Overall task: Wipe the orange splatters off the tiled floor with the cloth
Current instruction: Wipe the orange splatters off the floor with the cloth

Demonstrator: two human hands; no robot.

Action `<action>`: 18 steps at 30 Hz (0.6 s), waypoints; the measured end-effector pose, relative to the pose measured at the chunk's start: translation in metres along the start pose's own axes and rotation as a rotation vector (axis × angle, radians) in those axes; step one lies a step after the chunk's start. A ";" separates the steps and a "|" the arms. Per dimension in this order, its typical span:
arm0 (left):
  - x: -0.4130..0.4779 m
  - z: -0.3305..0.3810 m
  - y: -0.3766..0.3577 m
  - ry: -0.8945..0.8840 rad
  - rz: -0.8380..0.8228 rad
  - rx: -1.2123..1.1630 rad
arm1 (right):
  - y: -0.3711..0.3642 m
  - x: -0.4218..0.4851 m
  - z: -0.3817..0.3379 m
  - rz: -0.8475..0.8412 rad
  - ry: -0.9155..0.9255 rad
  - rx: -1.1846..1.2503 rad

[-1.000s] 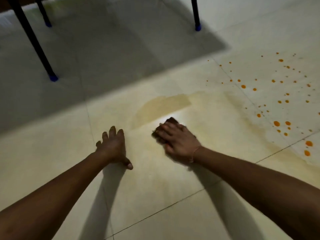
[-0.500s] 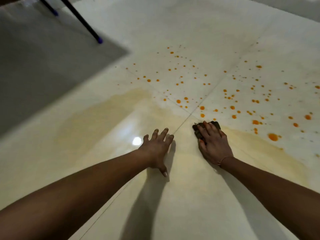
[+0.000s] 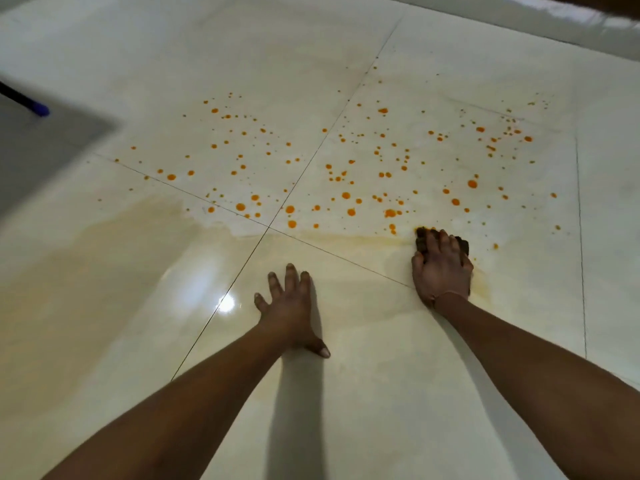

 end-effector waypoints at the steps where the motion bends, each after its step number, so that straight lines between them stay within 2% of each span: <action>1: 0.001 0.000 0.000 0.000 0.002 0.005 | 0.001 0.007 -0.007 -0.002 -0.017 0.004; 3: 0.002 0.000 0.000 0.000 0.000 0.014 | 0.002 0.018 -0.031 -0.014 0.028 0.012; 7: 0.000 -0.002 0.001 -0.014 0.019 -0.005 | -0.004 0.010 -0.090 -0.071 0.311 -0.026; 12: -0.006 -0.003 0.004 -0.009 0.022 0.009 | -0.010 -0.059 -0.093 -0.059 0.636 -0.015; 15: -0.010 -0.006 0.010 -0.036 -0.012 -0.026 | -0.006 -0.071 -0.079 -0.065 0.682 0.075; 16: -0.013 -0.008 0.016 -0.043 -0.011 -0.074 | 0.001 -0.069 -0.078 -0.072 0.653 0.134; 18: -0.019 -0.011 0.030 -0.057 0.007 -0.181 | 0.015 -0.056 -0.080 -0.117 0.481 0.326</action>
Point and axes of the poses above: each hand's wrist, its own x-axis towards the middle knuckle, its own y-axis out of the back of the hand, z = x × y, the point moved 10 cm from there along x, towards the middle knuckle, and after that the axes turned 4 degrees about -x, right-handed, at the moved point
